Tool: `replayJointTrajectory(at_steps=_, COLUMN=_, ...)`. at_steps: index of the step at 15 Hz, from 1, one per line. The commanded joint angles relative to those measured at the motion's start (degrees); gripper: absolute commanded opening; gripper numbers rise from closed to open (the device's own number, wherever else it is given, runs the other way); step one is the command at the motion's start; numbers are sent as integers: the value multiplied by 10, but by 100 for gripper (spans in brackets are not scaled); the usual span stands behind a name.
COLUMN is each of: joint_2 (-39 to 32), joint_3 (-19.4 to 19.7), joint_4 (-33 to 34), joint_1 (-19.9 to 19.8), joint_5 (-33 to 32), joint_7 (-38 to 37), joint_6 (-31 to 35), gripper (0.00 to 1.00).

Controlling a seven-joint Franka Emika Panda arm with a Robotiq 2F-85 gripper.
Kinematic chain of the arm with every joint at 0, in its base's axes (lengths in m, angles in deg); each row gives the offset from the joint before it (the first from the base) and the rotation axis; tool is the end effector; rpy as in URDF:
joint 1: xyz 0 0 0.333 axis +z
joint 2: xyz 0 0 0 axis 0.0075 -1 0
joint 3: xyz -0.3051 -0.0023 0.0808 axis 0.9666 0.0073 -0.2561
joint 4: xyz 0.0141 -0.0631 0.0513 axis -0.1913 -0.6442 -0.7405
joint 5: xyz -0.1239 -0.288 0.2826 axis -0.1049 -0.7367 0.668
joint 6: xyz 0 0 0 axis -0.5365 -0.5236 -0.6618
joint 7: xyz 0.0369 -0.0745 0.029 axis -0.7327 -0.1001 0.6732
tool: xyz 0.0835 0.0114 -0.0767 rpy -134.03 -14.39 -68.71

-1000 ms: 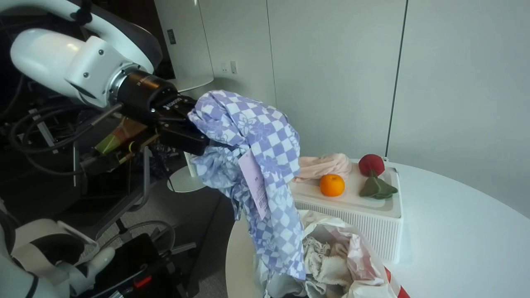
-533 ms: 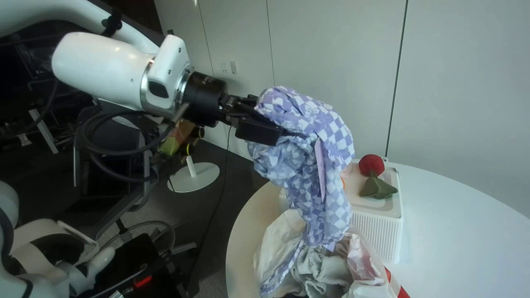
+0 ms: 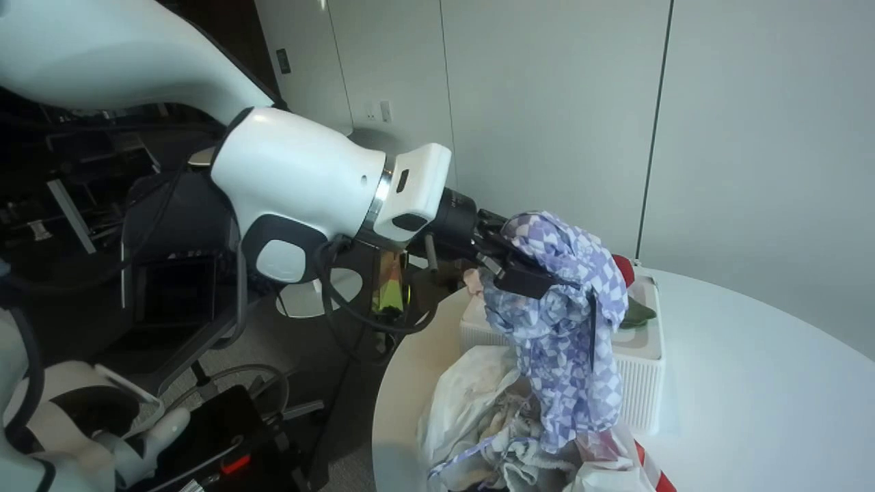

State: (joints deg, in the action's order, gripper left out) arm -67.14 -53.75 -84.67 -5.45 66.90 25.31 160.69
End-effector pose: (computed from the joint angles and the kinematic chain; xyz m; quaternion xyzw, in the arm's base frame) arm 0.4170 -0.1065 0.3454 0.8339 -0.2616 0.4753 0.1012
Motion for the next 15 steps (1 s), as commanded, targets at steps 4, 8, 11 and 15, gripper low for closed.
replayJointTrajectory(at_steps=4, joint_2=-173, joint_3=60, joint_4=-2, joint_1=-10, joint_5=-271, joint_7=-256, joint_6=63, gripper=4)
replayJointTrajectory(at_steps=8, joint_2=-272, joint_3=75, joint_4=-5, joint_1=-41, joint_5=-305, joint_7=-326, joint_6=103, gripper=6)
replayJointTrajectory(at_steps=11, joint_2=-336, joint_3=78, joint_4=-4, joint_1=-63, joint_5=-316, joint_7=-366, joint_6=146, gripper=5)
replayJointTrajectory(at_steps=15, joint_2=-407, joint_3=77, joint_4=-3, joint_1=-81, joint_5=-339, joint_7=-384, joint_6=198, gripper=6)
